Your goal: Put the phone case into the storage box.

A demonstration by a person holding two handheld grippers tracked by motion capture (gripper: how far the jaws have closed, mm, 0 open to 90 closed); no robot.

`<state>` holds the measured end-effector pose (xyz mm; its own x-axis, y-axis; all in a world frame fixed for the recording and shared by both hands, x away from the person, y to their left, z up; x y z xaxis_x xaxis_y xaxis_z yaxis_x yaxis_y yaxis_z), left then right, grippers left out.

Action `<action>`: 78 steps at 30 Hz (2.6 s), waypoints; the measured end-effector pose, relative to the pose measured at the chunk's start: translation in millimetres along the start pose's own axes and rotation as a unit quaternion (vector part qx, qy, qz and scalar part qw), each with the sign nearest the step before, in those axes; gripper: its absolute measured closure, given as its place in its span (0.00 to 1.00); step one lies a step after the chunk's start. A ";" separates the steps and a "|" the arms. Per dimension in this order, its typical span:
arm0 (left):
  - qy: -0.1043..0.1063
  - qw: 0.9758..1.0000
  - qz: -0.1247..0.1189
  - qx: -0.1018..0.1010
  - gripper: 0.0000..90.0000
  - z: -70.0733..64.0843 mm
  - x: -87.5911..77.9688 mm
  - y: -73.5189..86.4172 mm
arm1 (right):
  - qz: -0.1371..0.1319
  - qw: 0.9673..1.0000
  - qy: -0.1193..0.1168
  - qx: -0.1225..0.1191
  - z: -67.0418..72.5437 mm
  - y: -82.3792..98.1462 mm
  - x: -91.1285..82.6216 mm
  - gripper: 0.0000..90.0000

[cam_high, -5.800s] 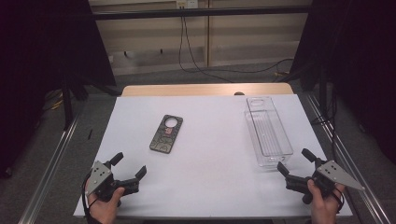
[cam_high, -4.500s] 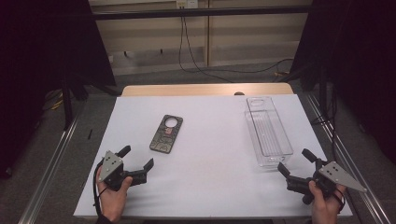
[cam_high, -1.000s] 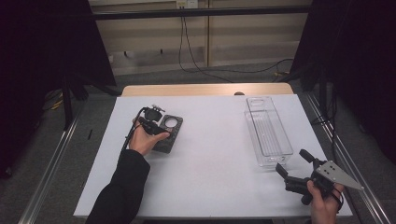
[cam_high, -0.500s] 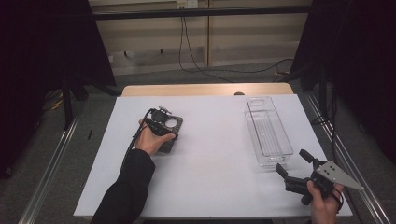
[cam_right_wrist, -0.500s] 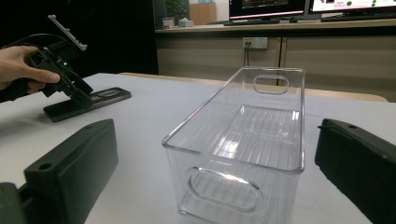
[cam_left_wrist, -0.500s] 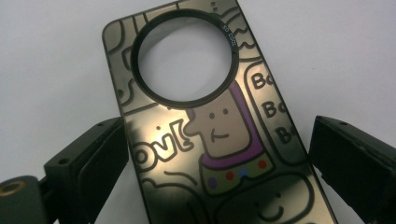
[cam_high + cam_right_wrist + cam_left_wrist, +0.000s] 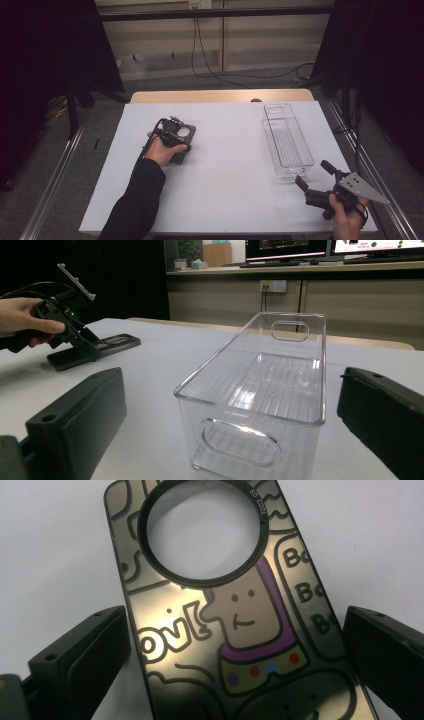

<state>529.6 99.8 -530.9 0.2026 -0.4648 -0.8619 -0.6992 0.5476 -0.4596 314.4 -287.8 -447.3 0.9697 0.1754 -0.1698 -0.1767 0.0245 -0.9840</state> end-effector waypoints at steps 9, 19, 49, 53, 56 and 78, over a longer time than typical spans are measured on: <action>0.002 1.000 0.006 -0.006 0.02 -1.1 -0.4 -0.1 | 0.001 1.000 -0.001 0.000 0.2 0.3 0.1 0.00; 0.008 1.000 0.013 0.002 0.12 -4.2 -3.4 -1.3 | 0.002 1.000 -0.004 0.000 0.9 0.4 0.1 0.00; 0.006 0.999 -0.043 0.007 0.14 -0.7 -19.7 -6.8 | 0.002 1.000 -0.002 0.002 -0.9 0.7 -0.6 0.00; 0.001 0.998 -0.064 0.016 0.14 -0.6 -25.7 -11.3 | 0.001 1.000 -0.001 0.002 -0.9 0.5 -1.0 0.00; 0.004 0.996 -0.085 0.018 0.14 -1.7 -28.3 -14.4 | -0.001 1.000 -0.001 0.002 -1.3 0.0 -1.1 0.00; 0.010 0.982 -0.181 0.057 0.14 -0.3 -50.5 -21.3 | -0.002 1.000 -0.002 0.000 0.0 -0.5 -1.6 0.00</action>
<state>534.0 111.4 -477.5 0.4097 -0.6559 -0.6340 -0.5025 0.4177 -0.7570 312.9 -288.0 -446.5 0.9699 0.1790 -0.1649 -0.1722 0.0259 -0.9847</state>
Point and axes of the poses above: each handheld gripper's, and its own axes: x roughly forward along the jaws, y roughly out of its underside, z roughly to its left, the point moved 9 cm from there along x, roughly forward along the jaws, and after that the axes turned 13 degrees about y, right-handed, at the moved point
